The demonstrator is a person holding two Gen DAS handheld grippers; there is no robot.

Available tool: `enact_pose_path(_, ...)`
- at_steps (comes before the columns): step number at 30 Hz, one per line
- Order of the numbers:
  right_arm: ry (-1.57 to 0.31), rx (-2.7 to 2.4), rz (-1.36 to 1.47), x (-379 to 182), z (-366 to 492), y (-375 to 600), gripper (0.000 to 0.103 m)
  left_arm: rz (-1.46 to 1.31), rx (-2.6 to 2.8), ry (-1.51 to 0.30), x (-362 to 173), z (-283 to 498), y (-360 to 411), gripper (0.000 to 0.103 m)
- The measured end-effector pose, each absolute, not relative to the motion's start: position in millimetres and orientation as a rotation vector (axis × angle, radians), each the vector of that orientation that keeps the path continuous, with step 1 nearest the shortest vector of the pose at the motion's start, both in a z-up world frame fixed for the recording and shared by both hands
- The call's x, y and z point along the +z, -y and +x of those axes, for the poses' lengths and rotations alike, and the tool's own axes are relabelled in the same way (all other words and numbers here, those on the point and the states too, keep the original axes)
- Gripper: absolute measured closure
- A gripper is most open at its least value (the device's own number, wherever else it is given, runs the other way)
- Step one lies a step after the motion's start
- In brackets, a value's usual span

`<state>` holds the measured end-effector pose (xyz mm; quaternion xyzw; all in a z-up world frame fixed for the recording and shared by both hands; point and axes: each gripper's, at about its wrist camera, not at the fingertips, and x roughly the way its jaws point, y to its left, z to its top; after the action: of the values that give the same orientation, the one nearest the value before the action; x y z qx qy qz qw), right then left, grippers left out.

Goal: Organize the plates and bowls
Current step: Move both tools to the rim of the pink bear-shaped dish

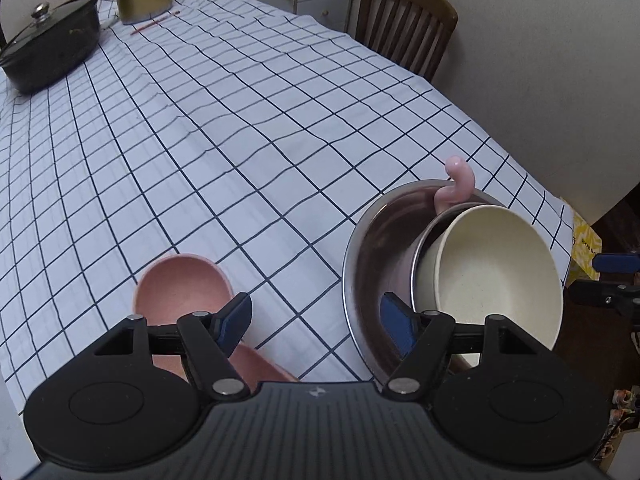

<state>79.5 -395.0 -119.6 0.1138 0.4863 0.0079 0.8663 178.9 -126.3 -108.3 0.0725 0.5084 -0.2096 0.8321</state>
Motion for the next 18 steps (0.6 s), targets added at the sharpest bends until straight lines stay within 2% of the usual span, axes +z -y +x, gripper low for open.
enact_pose_path(7, -1.068, 0.046, 0.246, -136, 91, 391, 0.027, 0.145, -0.447, -1.120, -119, 189, 135, 0.035)
enact_pose_path(12, -1.096, 0.072, 0.243, -143, 97, 385, 0.036, 0.125, -0.450, -1.152, -126, 196, 137, 0.043)
enact_pose_path(18, -1.120, 0.083, 0.255, -149, 105, 381, 0.049, 0.074, -0.462, -1.196, -131, 200, 139, 0.058)
